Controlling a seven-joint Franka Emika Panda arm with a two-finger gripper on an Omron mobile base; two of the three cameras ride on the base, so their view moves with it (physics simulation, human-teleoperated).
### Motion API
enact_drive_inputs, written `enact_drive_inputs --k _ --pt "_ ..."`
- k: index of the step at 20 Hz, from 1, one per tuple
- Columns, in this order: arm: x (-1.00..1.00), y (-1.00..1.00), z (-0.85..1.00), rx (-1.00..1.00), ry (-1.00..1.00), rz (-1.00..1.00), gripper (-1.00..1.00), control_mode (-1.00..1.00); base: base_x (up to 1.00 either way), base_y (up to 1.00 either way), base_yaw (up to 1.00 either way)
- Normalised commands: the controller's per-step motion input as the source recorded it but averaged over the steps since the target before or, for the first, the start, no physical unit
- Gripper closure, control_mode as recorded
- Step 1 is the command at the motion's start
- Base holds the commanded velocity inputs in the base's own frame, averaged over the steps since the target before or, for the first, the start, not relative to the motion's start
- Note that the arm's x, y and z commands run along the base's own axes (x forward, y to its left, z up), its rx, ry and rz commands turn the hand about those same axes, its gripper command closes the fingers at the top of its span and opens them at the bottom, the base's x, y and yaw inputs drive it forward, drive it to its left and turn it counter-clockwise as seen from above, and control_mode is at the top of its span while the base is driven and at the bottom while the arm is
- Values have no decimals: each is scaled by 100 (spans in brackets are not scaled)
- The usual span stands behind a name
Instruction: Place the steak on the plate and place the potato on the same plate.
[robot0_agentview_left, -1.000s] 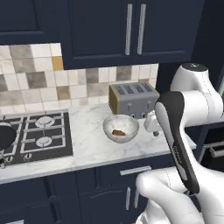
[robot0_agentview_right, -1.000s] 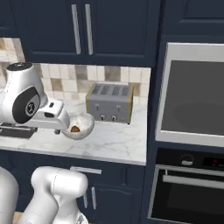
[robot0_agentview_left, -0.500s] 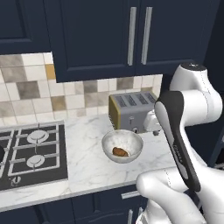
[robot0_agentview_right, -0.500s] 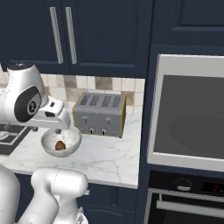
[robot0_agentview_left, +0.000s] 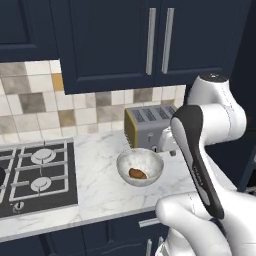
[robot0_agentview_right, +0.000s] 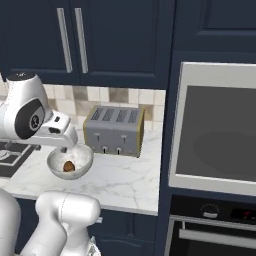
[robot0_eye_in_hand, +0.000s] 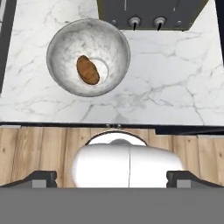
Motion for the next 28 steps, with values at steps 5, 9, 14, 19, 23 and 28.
enact_drive_inputs --k 5,9,14,19,23,28 --pt "38 41 -58 0 1 7 -100 -100 0 0 0" --pt "56 11 -47 0 0 10 -100 -100 0 0 0" --pt "65 0 -24 3 0 9 -100 -100 0 0 0" --pt "44 11 -27 0 8 6 -100 -100 0 0 0" --pt "35 28 -39 0 11 4 -100 -100 0 0 0" --pt "43 26 -32 0 11 1 -100 -100 0 0 0"
